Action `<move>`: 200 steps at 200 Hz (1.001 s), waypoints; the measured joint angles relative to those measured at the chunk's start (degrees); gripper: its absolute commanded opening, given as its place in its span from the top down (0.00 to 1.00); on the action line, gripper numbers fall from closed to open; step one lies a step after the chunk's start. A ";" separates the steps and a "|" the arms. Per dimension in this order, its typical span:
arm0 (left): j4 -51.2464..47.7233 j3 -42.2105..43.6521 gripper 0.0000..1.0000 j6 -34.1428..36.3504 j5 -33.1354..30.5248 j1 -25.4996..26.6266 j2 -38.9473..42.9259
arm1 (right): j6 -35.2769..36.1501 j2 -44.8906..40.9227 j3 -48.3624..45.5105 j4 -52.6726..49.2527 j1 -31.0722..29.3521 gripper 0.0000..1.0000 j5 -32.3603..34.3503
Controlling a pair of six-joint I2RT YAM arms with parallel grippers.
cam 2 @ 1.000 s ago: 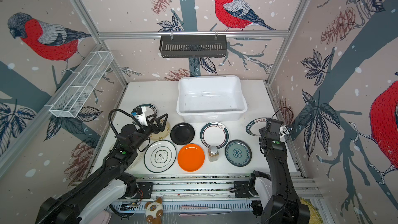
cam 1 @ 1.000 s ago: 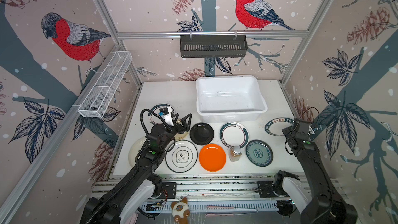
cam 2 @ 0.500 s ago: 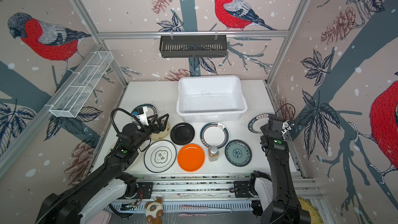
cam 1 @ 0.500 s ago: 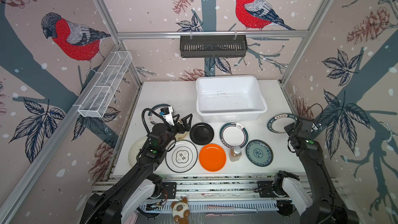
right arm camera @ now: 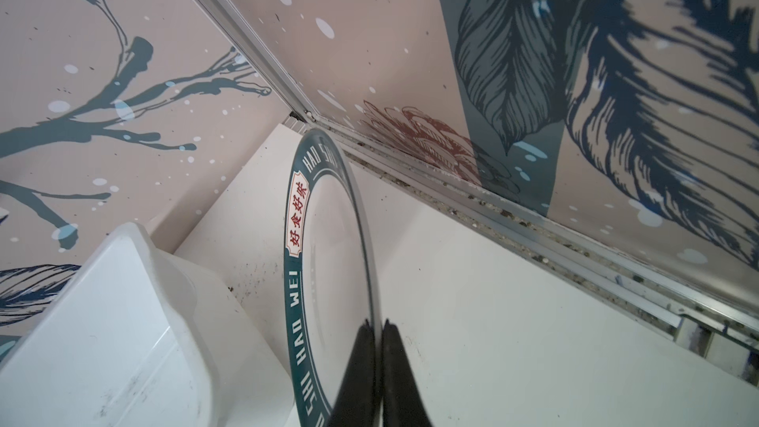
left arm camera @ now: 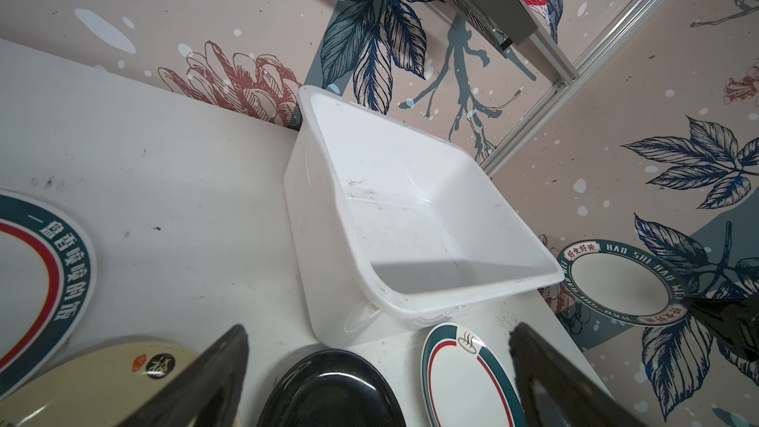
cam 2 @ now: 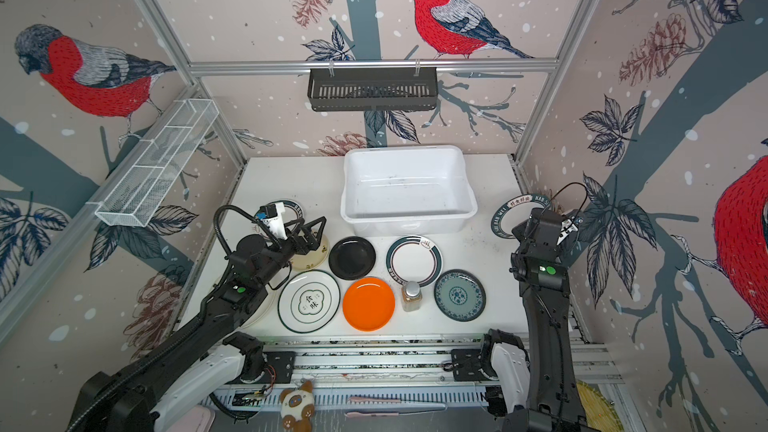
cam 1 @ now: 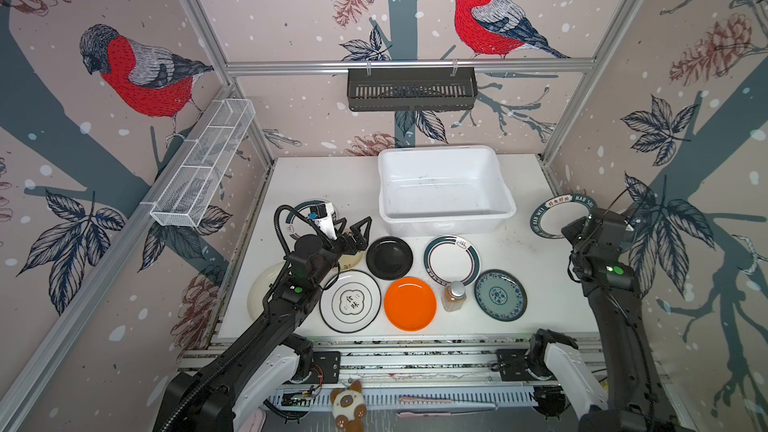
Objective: Place the plates into the plastic bin on the countertop
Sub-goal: 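Lift the green-rimmed plate with the right gripper toward the bin, then lower the green-rimmed plate into the white bin with the right gripper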
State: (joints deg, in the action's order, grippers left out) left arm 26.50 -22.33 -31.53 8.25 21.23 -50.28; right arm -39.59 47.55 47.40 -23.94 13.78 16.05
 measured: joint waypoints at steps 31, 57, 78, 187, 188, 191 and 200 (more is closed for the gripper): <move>-0.26 -0.44 0.02 -0.09 -0.55 0.04 -0.87 | 2.08 0.50 4.76 0.48 0.00 1.00 -1.03; -1.03 -1.49 0.02 -0.11 -0.50 0.11 -1.27 | 2.25 1.57 7.67 0.96 -0.11 1.00 -5.31; -2.47 -2.60 0.02 0.04 -0.39 0.11 -0.81 | 2.25 3.39 9.70 1.40 -0.85 1.00 -10.14; 1.07 -8.98 0.02 -4.37 14.47 0.11 -4.42 | 2.21 16.04 12.44 10.71 -16.72 1.00 -20.72; 1.14 -9.03 0.02 -4.42 14.53 0.11 -4.46 | 2.21 16.31 12.55 10.80 -16.98 1.00 -20.79; 1.36 -9.20 0.02 -4.55 15.04 0.11 -4.74 | 2.25 16.87 12.83 10.97 -17.59 1.00 -20.90; 1.81 -9.53 0.02 -5.20 16.35 0.11 -5.35 | 2.25 18.45 13.66 11.61 -19.39 1.00 -21.29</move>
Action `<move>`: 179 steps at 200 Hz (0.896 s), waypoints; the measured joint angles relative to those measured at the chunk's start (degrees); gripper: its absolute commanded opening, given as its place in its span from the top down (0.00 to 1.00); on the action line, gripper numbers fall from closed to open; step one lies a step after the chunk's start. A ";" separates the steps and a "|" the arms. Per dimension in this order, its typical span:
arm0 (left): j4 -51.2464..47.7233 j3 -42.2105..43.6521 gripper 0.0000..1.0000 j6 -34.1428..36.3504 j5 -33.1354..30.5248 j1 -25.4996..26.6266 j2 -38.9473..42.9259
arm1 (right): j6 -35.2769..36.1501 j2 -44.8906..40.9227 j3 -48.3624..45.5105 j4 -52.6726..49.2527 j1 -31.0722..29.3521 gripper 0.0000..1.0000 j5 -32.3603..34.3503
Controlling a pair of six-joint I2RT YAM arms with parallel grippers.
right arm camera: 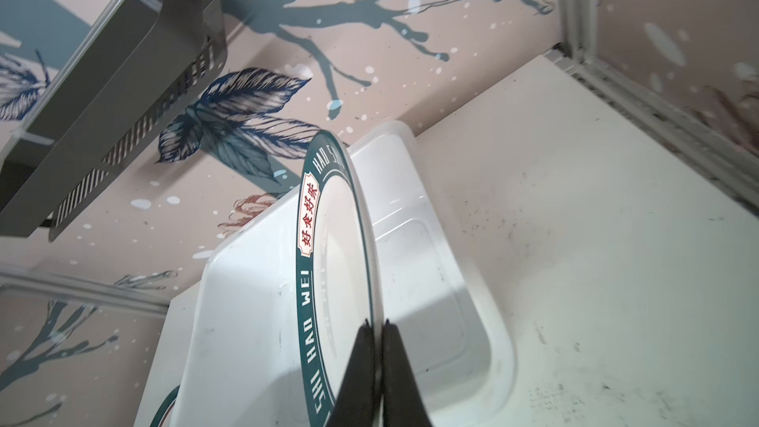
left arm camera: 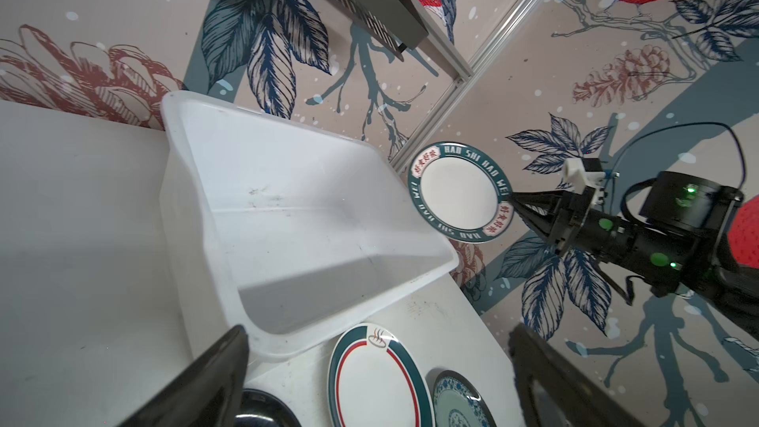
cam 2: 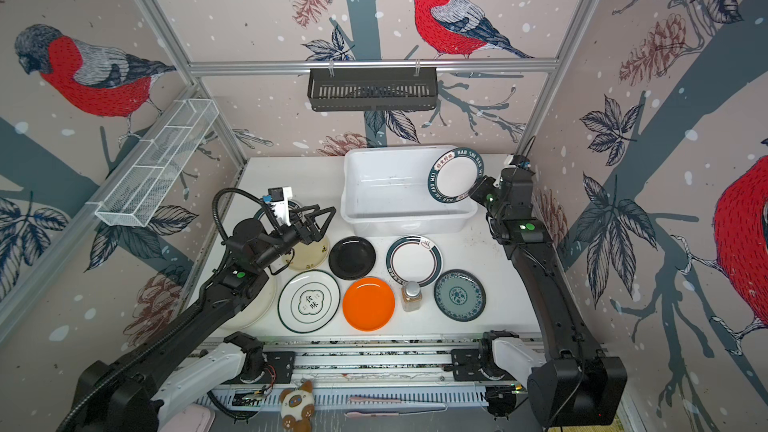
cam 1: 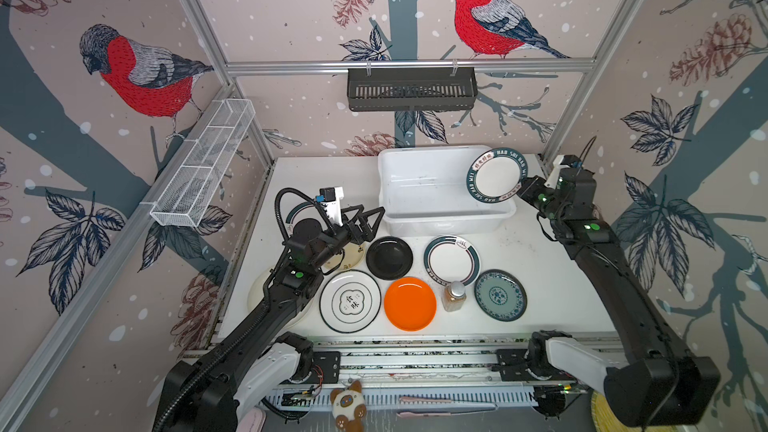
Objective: Place the plates into the plastic bin on the countertop
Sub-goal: 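Lower the green-rimmed plate into the white bin with the right gripper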
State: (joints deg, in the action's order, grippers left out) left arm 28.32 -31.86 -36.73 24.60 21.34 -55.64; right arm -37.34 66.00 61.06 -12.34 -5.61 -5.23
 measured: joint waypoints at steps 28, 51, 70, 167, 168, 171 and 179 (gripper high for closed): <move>0.55 -0.35 0.02 -1.22 2.67 0.00 -1.29 | 1.40 5.57 2.84 2.47 -4.63 1.00 -0.39; 0.55 -0.50 0.02 -2.01 3.76 0.00 -1.46 | 2.21 12.24 6.36 3.37 -7.54 1.00 -0.24; 0.46 -0.66 0.02 -2.25 3.85 0.04 -1.22 | 3.13 17.22 9.33 3.21 -9.27 1.00 -0.20; -8.00 -4.42 0.02 -1.79 3.67 0.04 0.50 | 4.61 34.64 19.96 1.70 -14.29 1.00 -3.50; -8.09 -4.44 0.02 -1.79 3.67 0.04 0.50 | 4.63 34.84 20.06 1.70 -14.34 1.00 -3.54; -8.33 -4.48 0.02 -1.79 3.67 0.04 0.48 | 4.66 35.30 20.35 1.70 -14.49 1.00 -3.74; -8.74 -4.57 0.02 -1.79 3.67 0.04 0.42 | 4.72 36.48 21.14 1.62 -14.75 1.00 -4.07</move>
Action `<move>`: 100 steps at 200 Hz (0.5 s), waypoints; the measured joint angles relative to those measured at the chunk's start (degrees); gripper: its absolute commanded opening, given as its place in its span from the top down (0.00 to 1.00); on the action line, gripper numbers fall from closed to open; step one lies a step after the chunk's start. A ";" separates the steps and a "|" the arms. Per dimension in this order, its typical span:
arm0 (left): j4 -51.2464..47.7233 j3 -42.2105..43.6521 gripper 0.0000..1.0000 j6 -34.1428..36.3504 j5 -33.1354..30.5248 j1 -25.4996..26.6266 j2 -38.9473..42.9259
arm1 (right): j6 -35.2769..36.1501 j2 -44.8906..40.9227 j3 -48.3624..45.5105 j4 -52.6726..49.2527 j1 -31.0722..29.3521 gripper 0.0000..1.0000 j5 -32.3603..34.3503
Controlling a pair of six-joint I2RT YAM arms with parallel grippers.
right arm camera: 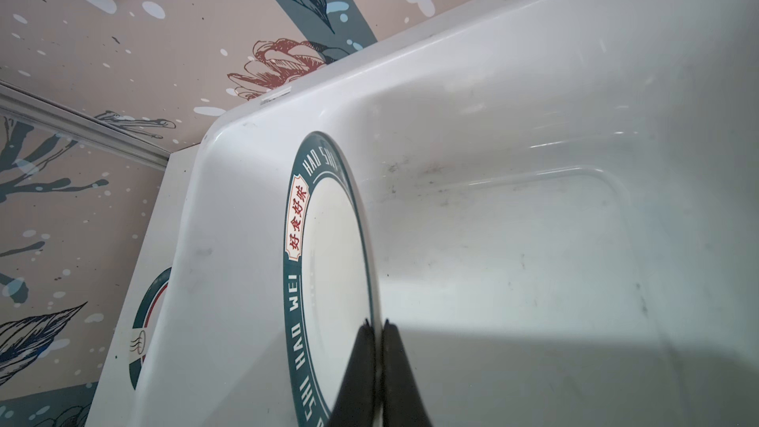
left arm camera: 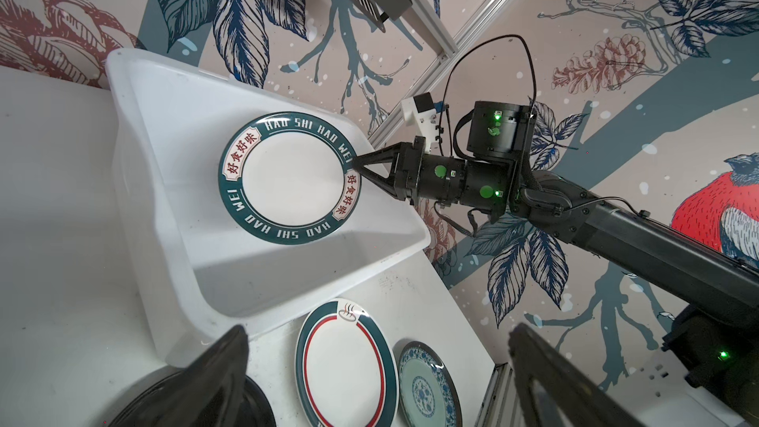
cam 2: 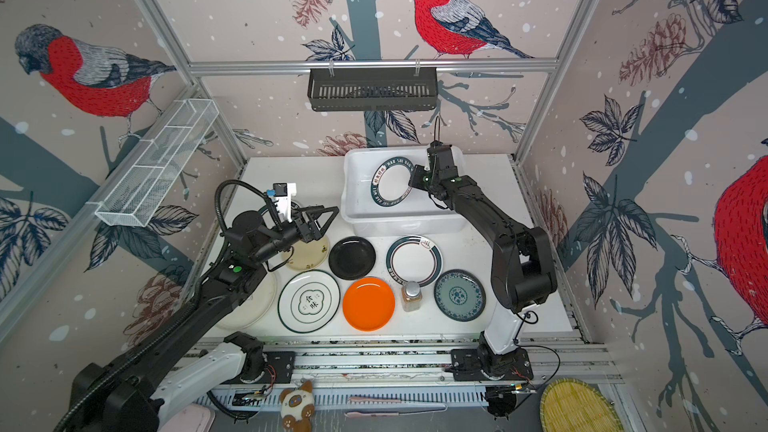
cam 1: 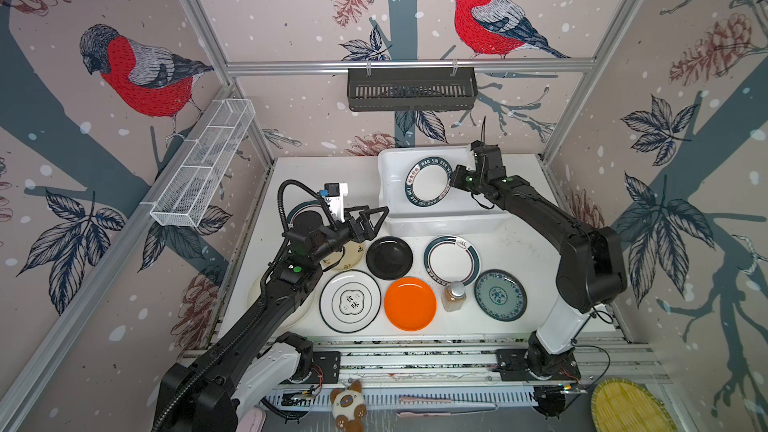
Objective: Place the plates into the plastic bin on the countertop
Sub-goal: 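Lower the green-rimmed plate into the white bin with the right gripper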
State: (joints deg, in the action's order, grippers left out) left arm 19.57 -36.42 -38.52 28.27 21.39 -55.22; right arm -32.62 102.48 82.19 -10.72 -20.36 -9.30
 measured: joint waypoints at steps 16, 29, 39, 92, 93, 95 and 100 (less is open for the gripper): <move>-0.94 -0.02 0.02 -0.02 0.02 0.00 -0.04 | 0.22 2.32 1.51 -0.39 -0.28 1.00 -0.17; -1.16 -0.02 0.02 -0.02 0.02 0.00 -0.02 | 0.24 3.80 2.43 -1.14 -0.52 1.00 0.02; -1.31 0.00 0.02 -0.02 0.02 0.00 0.02 | 0.26 4.70 2.69 -1.27 -0.59 1.00 0.46; -3.48 0.28 0.02 0.00 -1.86 0.00 0.02 | 0.26 10.14 5.05 -3.37 -1.33 1.00 0.37; -3.50 0.28 0.02 0.00 -1.90 0.00 0.02 | 0.26 10.21 5.07 -3.37 -1.33 1.00 0.37; -3.58 0.31 0.02 0.00 -2.03 0.00 0.02 | 0.26 10.38 5.14 -3.41 -1.40 1.00 0.37; -3.87 0.33 0.02 0.04 -2.58 0.00 0.02 | 0.24 10.80 5.22 -3.45 -1.53 1.00 0.31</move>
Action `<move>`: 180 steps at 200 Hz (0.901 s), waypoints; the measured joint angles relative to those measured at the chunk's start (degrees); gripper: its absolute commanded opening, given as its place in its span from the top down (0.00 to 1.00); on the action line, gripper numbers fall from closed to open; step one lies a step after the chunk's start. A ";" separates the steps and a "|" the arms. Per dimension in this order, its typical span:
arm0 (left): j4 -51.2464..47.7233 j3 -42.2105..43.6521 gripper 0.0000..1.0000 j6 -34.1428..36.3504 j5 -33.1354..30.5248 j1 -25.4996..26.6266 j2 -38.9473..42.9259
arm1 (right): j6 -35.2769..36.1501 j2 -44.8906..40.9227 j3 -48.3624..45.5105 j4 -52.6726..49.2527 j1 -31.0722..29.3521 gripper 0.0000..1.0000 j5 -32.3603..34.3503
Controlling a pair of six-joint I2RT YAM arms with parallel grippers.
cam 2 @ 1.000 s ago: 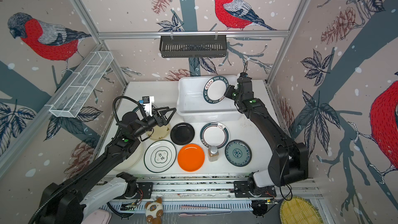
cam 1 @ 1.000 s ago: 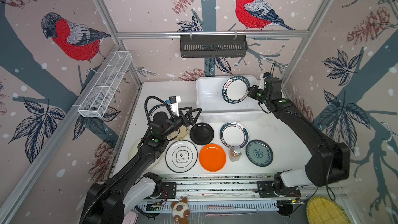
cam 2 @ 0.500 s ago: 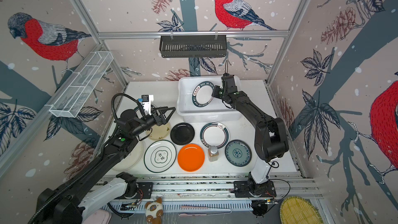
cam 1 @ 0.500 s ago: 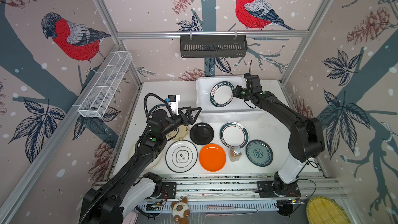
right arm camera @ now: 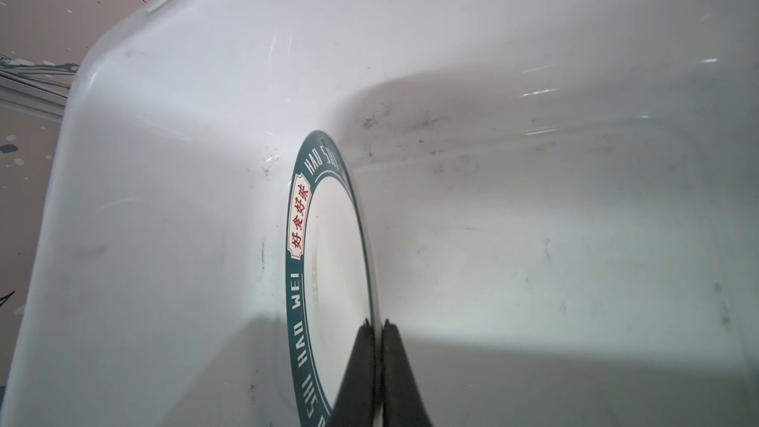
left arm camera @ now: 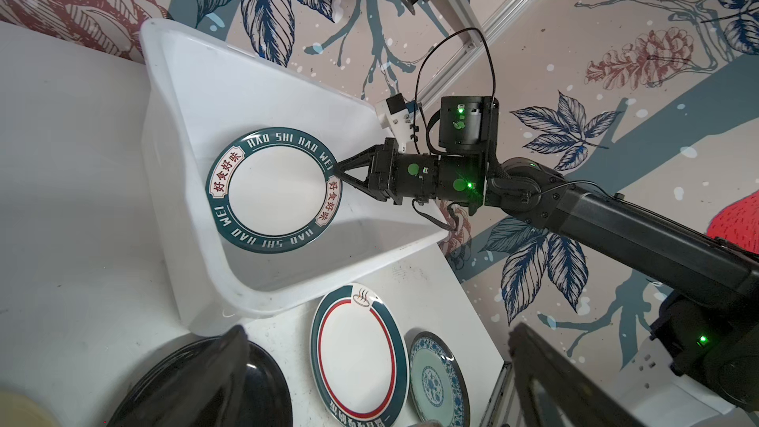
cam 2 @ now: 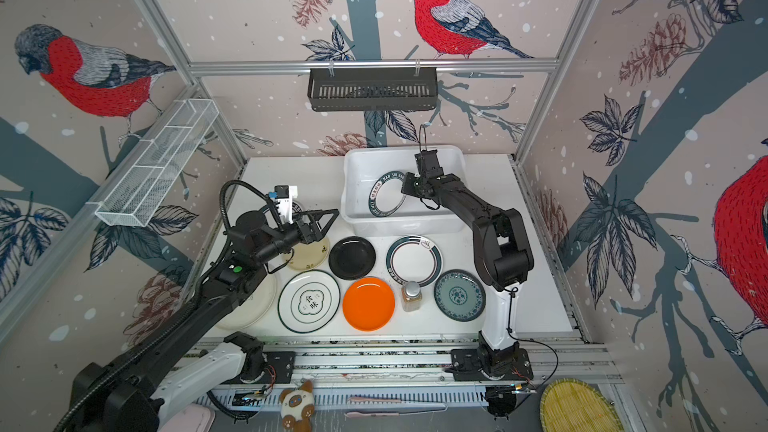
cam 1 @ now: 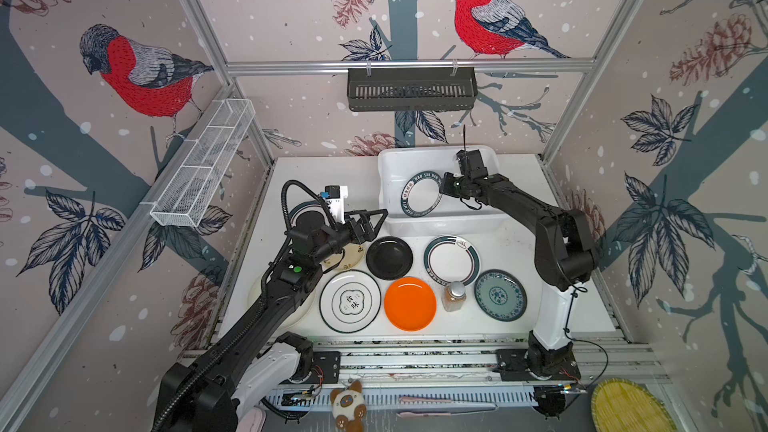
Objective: Place the plates into the plastic bin on the countertop
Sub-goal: 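Lower the green-rimmed plate into the white bin with the right gripper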
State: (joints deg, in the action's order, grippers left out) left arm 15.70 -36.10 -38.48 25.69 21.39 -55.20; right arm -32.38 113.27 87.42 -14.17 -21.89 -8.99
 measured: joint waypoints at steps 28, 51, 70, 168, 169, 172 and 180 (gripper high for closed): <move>-1.11 0.02 0.02 1.01 -0.90 0.00 0.00 | -0.28 2.19 0.42 -0.11 -0.44 1.00 -1.20; -1.95 0.17 0.02 1.42 -2.01 0.00 -0.02 | -0.44 4.11 1.03 -0.17 -0.37 1.00 -1.92; -2.67 0.48 0.02 1.51 -2.45 0.07 -0.04 | -0.48 4.90 0.94 -0.31 0.17 0.94 -2.58; -4.85 1.16 0.02 3.04 -5.22 0.07 1.38 | -0.22 3.50 -0.92 -0.22 0.96 0.17 -3.72; -4.85 1.16 0.02 3.04 -5.25 0.07 1.40 | -0.22 3.39 -0.98 -0.22 0.96 0.15 -3.67; -4.90 1.16 0.02 3.10 -5.31 0.07 1.53 | -0.22 2.78 -1.36 -0.22 0.92 0.11 -3.39; -5.22 1.14 0.02 3.58 -5.81 0.07 1.86 | -0.17 1.22 -2.23 0.04 0.83 0.01 -2.36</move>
State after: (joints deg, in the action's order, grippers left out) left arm 10.48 -34.96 -34.89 19.88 21.45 -53.34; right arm -32.56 114.50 85.19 -14.13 -21.06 -11.35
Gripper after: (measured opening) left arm 0.981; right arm 0.861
